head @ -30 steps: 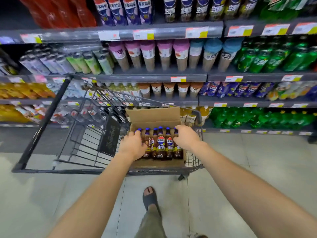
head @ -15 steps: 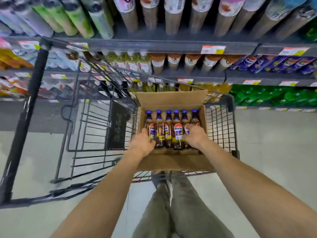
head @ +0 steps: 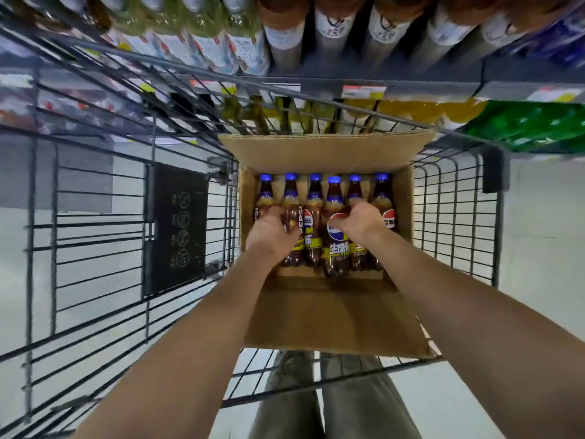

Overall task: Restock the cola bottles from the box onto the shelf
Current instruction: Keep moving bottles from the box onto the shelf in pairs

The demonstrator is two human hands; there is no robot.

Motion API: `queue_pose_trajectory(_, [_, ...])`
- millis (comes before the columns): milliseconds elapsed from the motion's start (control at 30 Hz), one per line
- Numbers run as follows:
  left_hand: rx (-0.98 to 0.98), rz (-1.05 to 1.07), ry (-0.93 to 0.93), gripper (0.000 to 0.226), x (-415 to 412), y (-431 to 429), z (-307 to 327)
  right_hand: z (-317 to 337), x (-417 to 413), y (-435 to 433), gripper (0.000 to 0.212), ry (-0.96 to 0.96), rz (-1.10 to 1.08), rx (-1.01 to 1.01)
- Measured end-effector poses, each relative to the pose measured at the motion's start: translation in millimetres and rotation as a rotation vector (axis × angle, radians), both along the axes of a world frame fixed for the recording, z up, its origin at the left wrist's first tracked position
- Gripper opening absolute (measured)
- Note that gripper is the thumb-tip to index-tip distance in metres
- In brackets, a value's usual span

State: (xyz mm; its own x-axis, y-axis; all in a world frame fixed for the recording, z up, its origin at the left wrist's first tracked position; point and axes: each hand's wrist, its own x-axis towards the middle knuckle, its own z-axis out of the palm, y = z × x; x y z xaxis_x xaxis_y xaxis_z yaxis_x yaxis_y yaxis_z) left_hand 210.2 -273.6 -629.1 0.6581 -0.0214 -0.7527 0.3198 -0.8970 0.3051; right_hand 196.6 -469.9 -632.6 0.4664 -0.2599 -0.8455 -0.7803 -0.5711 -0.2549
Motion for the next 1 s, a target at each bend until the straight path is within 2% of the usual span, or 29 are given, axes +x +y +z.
queue_pose_trajectory(133, [0.021, -0.017, -0.017, 0.065, 6, -11, -38, -34, 2, 4, 0.104, 0.057, 0.071, -0.007])
queue_pose_trajectory(200, [0.039, -0.033, 0.011, 0.073, 9, -16, -54, -42, 1, 9, 0.112, 0.061, 0.158, -0.05])
queue_pose_trajectory(333, [0.11, -0.089, 0.062, 0.095, 18, -23, -78, -53, -5, 15, 0.113, 0.028, 0.234, -0.119])
queue_pose_trajectory(467, [0.126, -0.16, 0.106, 0.129, 33, -24, -91, -62, -12, 10, 0.106, -0.074, 0.084, -0.069])
queue_pose_trajectory(533, [0.137, -0.15, 0.119, 0.134, 39, -25, -95, -65, -18, 9, 0.105, -0.133, 0.046, -0.055])
queue_pose_trajectory(633, [0.182, -0.157, 0.104, 0.119, 40, -28, -96, -66, -29, 14, 0.105, -0.217, -0.025, -0.003])
queue_pose_trajectory(733, [0.206, -0.235, 0.056, 0.104, 31, -28, -96, -62, -37, 17, 0.105, -0.294, -0.197, 0.151])
queue_pose_trajectory(800, [0.192, -0.209, 0.004, 0.098, 19, -24, -95, -59, -41, 16, 0.101, -0.305, -0.275, 0.238])
queue_pose_trajectory(1000, [-0.154, 0.089, -0.097, 0.076, -19, -16, -70, -42, -49, 14, 0.098, -0.355, -0.27, 0.254])
